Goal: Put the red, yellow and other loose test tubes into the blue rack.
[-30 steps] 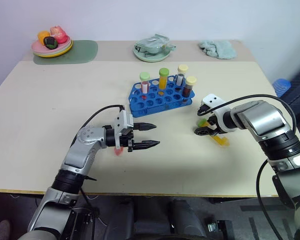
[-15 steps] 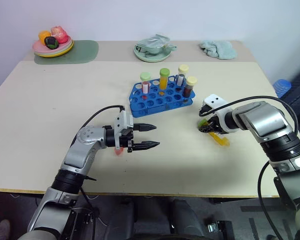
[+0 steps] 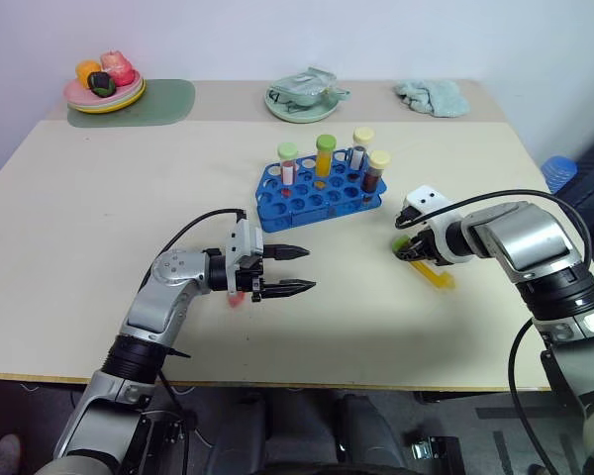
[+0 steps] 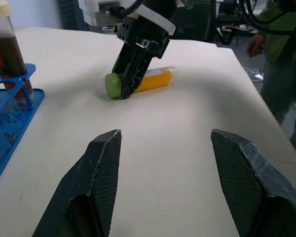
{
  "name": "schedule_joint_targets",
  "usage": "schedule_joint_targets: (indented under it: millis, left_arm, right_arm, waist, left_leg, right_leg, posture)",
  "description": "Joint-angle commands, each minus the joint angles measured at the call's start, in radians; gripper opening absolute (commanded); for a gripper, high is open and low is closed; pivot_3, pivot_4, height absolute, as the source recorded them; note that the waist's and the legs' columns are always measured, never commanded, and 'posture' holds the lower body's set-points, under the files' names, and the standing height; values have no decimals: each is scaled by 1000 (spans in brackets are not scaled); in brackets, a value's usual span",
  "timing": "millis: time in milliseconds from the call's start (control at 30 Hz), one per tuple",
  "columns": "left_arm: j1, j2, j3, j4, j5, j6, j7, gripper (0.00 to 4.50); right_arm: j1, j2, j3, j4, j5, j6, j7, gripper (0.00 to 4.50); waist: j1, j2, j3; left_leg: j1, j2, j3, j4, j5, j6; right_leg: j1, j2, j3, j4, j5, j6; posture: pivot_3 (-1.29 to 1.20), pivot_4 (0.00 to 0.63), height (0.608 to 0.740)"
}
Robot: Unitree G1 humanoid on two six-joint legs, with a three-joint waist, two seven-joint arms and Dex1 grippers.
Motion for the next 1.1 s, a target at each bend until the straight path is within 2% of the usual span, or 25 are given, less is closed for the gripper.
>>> schedule_joint_targets:
  millis: [33,233,367,433,500,633,767,833,933,1100]
  left_arm:
    - [0,8,21,-21,-10,-14,-4,2909]
    - [15,15,28,-39,-14,-6,11,2909]
    - [19,20,32,-51,-15,3,24,2909]
    - [21,31,48,-55,-23,10,30,2909]
    - [25,38,67,-51,-29,11,47,2909]
    - [37,15,127,-49,-26,3,147,2909]
    - [87,3,188,-88,-31,-1,237,2909]
    - [119,-43,209,-108,-3,-41,331,2909]
    - [152,-58,231,-127,-7,-67,362,2909]
    - [224,-84,228,-252,26,-65,486,2909]
  right_arm:
    - [-72,49,-190,-18,66,9,-30,1014]
    - [-98,104,-358,-85,152,49,-67,1014]
    - [-101,214,-540,-109,224,-14,-132,1014]
    - [-89,290,-613,-142,271,-112,-150,1014]
    - [-54,386,-660,-194,310,-318,-138,1014]
    - [20,518,-644,-229,276,-669,-166,1014]
    - [88,632,-548,-156,188,-1002,-171,1014]
    - [133,670,-498,-92,155,-1163,-125,1014]
    - [142,709,-452,-7,129,-1304,-117,1014]
    - [75,748,-456,293,148,-1587,-32,1014]
  waist:
    - [-4,1,1]
    - [-3,3,2]
    - [-4,3,2]
    - [-4,3,2]
    - [-6,3,2]
    - [-7,4,2]
    - [-10,4,2]
    - [-14,4,2]
    - [-24,4,2]
    - [-30,4,2]
  left_leg:
    - [0,0,0,0,0,0]
    - [-1,1,0,-1,0,0]
    - [-1,1,0,-2,0,0]
    - [-1,1,0,-2,0,0]
    - [-1,1,0,-2,0,0]
    - [-1,1,1,-2,0,0]
    - [-1,1,1,-2,0,0]
    - [-1,2,1,-2,0,0]
    - [-1,1,1,-2,0,-1]
    - [-1,1,0,-2,1,-1]
  right_leg:
    - [-1,0,1,1,0,0]
    - [-4,1,2,2,0,0]
    - [-4,1,2,2,0,0]
    - [-5,1,2,3,0,0]
    - [-6,1,3,3,0,0]
    - [-6,1,3,4,0,0]
    - [-7,1,3,4,0,0]
    - [-7,1,3,4,0,0]
    - [-7,1,3,5,0,0]
    - [-7,1,3,5,0,0]
  posture:
    - [0,150,740]
    - [0,150,740]
    - [0,150,740]
    - [0,150,740]
    - [0,150,740]
    - [0,150,740]
    - [0,150,740]
    - [0,150,740]
    - [0,150,740]
    - [0,150,740]
